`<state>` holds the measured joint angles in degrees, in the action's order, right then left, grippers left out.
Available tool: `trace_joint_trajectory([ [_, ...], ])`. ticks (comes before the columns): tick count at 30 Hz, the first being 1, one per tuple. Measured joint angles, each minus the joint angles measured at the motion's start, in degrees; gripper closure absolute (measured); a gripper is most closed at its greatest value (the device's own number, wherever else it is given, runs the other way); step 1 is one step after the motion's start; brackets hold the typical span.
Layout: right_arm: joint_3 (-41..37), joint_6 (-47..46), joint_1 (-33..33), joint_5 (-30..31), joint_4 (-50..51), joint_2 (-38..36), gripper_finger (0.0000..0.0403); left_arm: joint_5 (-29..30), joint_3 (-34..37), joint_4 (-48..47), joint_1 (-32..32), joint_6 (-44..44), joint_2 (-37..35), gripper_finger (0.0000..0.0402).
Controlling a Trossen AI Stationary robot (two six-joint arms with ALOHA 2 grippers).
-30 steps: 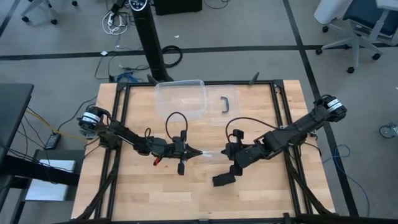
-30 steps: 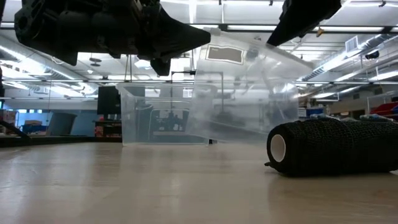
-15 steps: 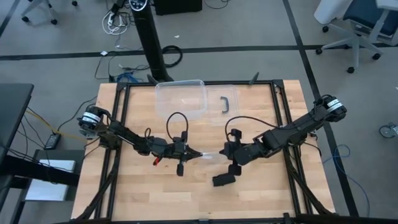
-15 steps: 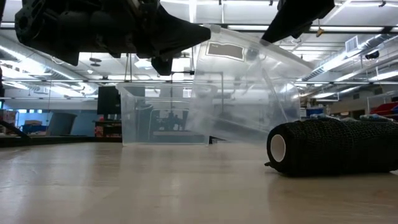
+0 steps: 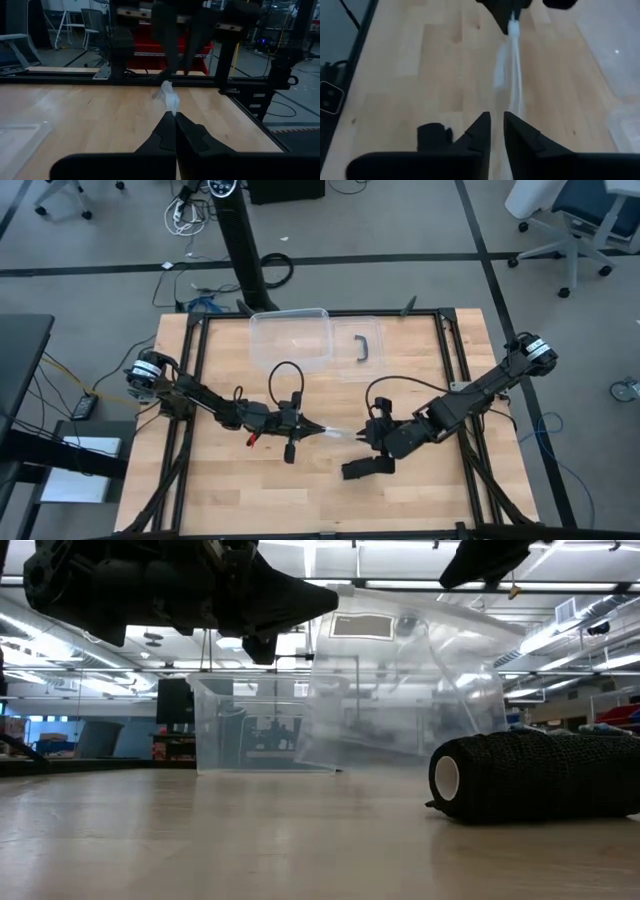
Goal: Roll bandage
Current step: Open the transparent zip bag
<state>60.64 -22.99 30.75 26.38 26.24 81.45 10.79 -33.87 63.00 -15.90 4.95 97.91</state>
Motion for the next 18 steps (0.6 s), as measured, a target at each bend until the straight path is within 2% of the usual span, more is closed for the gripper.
trace_joint_trajectory([
  [6,0.35,-2.06,1.13,1.18,0.94,0.06,0.0318,0.04,0.0,0.05,0.0,0.2,-0.02,0.0401],
  [12,0.35,-2.81,0.52,0.82,0.94,3.3,0.0316,0.46,-0.02,0.13,0.0,0.22,-0.02,0.0401],
  [18,0.35,-4.11,-0.45,3.52,1.1,4.66,0.0316,0.5,-0.02,0.07,0.0,0.22,-0.02,0.0401],
])
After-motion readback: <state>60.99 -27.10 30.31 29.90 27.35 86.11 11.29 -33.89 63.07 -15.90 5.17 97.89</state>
